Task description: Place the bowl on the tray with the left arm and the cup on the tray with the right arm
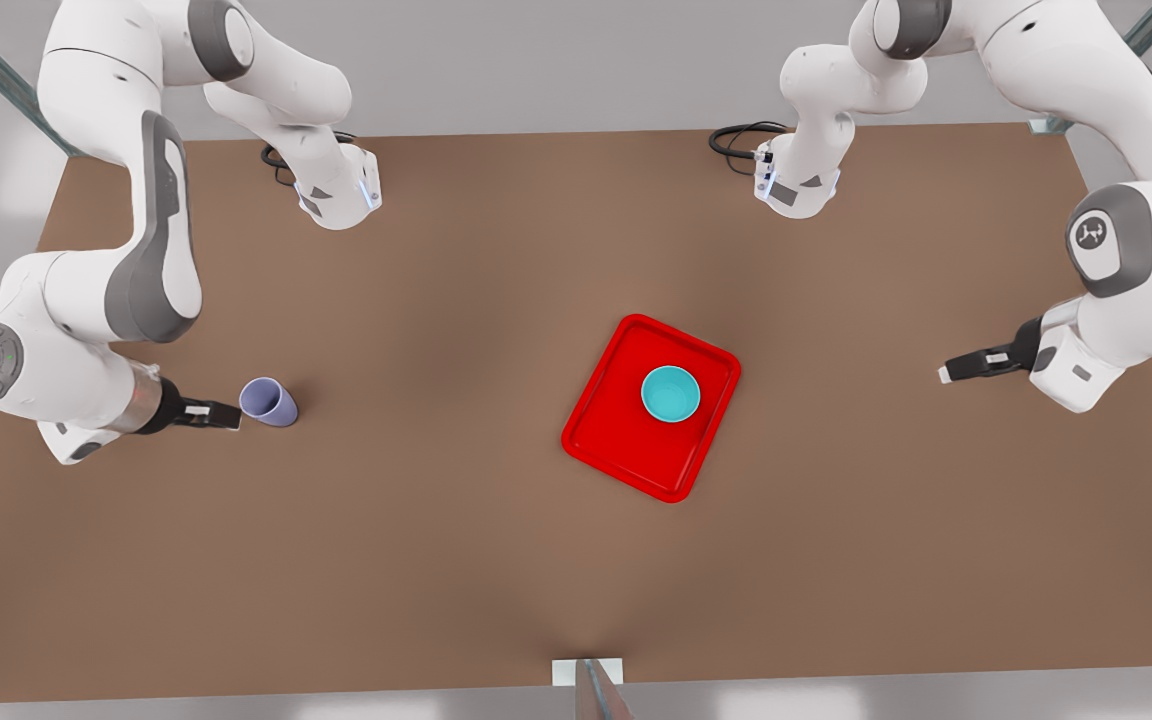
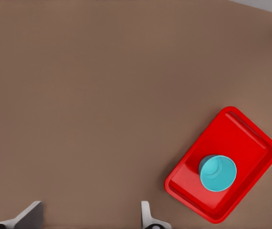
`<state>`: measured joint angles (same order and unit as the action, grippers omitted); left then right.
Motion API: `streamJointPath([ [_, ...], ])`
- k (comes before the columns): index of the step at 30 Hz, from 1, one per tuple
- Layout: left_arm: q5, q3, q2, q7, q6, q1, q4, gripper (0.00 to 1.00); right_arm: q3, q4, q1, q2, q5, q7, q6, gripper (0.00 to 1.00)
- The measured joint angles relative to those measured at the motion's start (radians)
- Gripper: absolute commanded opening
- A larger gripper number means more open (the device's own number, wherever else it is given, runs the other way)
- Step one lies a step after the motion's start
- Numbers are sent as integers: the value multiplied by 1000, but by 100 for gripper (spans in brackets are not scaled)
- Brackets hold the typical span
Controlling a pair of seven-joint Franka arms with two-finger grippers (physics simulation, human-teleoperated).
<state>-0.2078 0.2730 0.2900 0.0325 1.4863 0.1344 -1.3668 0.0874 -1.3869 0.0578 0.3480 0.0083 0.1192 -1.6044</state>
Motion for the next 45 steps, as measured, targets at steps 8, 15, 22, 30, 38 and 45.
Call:
streamJointPath([
  [8,25,-3,-46,-8,26,-4,6,100,0,-320,143,38,-231,-200,-332,100],
  [15,29,-2,-29,-29,19,-2,6,100,2,-452,200,11,-106,-186,-441,100],
  [22,31,-2,-31,-29,-12,1,-17,100,2,-546,209,-36,-74,-159,-420,100],
  [30,31,-2,-29,-29,-12,6,-23,100,2,-712,217,-128,-46,-151,-468,100],
  [38,31,-2,-29,-29,-12,5,-25,100,2,-783,217,-124,-44,-112,-633,100],
  [45,31,-2,-29,-29,-20,8,-25,100,2,-799,206,-122,-44,-78,-653,100],
])
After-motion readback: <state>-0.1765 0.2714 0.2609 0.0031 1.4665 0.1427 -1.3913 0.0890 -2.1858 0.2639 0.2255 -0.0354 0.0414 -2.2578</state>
